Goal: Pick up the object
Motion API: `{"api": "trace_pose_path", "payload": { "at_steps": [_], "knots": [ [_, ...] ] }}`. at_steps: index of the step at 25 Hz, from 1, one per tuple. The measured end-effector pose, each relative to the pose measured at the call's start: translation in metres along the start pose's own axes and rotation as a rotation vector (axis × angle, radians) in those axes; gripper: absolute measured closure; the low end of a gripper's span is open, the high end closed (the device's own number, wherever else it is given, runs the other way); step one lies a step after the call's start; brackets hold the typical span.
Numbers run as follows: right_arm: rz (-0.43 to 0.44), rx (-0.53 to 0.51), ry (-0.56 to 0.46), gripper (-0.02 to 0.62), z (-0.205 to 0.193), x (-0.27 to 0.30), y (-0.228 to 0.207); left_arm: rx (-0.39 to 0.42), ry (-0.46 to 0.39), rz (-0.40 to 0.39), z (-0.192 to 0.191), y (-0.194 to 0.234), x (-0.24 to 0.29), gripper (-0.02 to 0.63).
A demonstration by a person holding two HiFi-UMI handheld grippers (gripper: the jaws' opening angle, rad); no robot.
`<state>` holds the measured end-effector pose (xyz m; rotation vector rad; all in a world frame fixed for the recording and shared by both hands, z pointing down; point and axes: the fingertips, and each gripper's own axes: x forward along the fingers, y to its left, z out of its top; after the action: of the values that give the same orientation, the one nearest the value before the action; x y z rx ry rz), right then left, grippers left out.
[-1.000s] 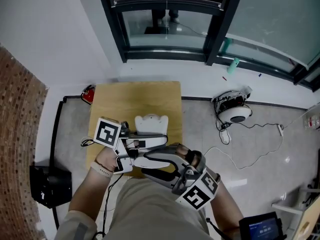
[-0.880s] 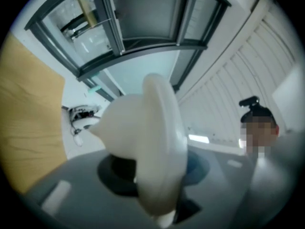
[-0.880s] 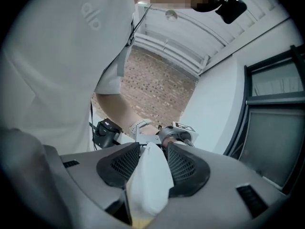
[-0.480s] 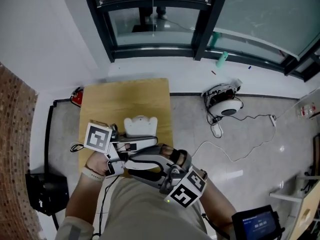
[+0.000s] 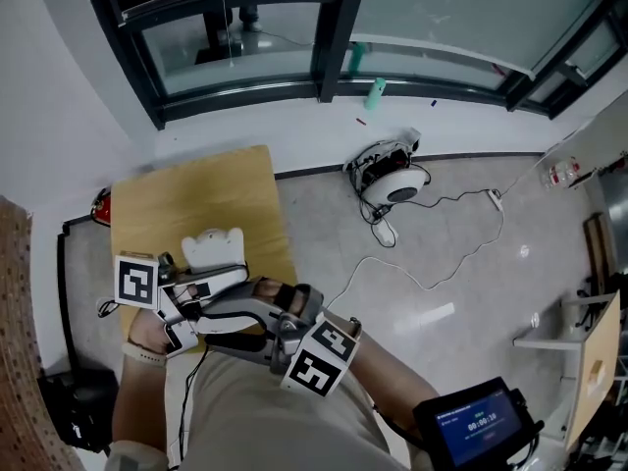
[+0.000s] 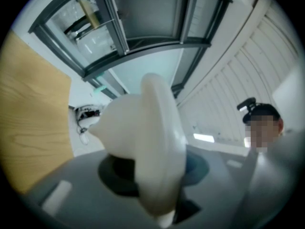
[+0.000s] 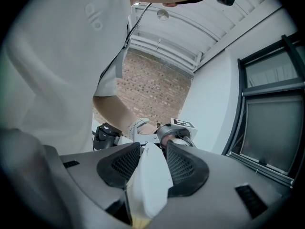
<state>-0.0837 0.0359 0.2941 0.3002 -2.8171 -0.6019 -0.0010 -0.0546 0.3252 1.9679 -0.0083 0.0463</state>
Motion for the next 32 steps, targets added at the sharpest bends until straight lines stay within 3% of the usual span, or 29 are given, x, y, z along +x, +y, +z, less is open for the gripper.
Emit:
{"api": "trace_pose_path", "payload": {
  "at_steps": [22,32],
  "knots": [
    [-0.006,0.009,0.018,0.414,-0.008,-0.003,-0.002,0.004,0.01,0.003,0.001,0.008,0.006,0.431],
    [-0.001,0.025,0.02,0.414,-0.009,0.0,-0.001,-0.029,0.007,0.014,-0.002,0.01,0.004,0.431]
  ]
}}
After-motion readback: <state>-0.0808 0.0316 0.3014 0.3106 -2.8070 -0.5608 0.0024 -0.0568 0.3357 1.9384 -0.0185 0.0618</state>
